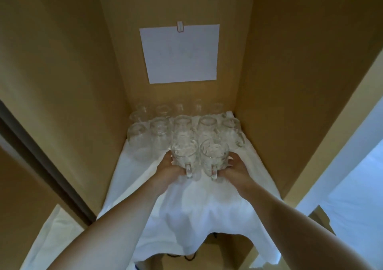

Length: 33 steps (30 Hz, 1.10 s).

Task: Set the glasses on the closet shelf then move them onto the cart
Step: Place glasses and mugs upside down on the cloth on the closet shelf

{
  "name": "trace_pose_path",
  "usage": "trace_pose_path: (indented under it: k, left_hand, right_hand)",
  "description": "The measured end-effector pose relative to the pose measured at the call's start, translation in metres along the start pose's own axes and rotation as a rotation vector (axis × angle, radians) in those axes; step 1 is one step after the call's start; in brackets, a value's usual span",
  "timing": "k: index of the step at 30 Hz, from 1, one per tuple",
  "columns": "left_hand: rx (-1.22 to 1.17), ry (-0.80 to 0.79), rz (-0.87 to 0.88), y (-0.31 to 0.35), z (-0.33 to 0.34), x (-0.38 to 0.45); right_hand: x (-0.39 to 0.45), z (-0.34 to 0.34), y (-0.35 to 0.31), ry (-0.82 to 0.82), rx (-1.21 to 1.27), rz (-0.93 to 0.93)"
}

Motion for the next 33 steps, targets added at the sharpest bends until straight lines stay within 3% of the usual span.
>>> trace_pose_path:
  k: [4, 11, 20, 29, 33]
  left_hand:
    - [-0.003, 0.033, 0.007, -0.002, 0.003, 0.006]
    - [0.078, 0.154, 0.078, -0.007, 0.005, 0.010]
    - [0.581, 0.291, 0.255, 0.037, -0.005, -0.009]
    - [1.108, 0.153, 0.306, 0.073, 0.001, -0.010]
    - [1.203, 0.127, 0.310, 0.084, 0.010, -0.008]
  right_hand:
    - [0.013, 0.013, 0.012, -0.072, 0.084, -0.034]
    - [0.025, 0.007, 0.032, -0.025, 0.116, -0.073]
    - [0.030, 0.003, 0.036, -0.019, 0.104, -0.087]
    - [0.028, 0.004, 0.038, -0.041, 0.151, -0.110]
    - [0.031, 0.003, 0.040, -0.049, 0.154, -0.118]
Point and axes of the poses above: each hand's wrist, its own x-axis towards the middle knuckle, its own z-axis out of the palm, y = z × x, the point moved 7 cm from there along x, towards the middle knuckle, and after that the axes turned 2 degrees about -x, right-handed, at the moved point
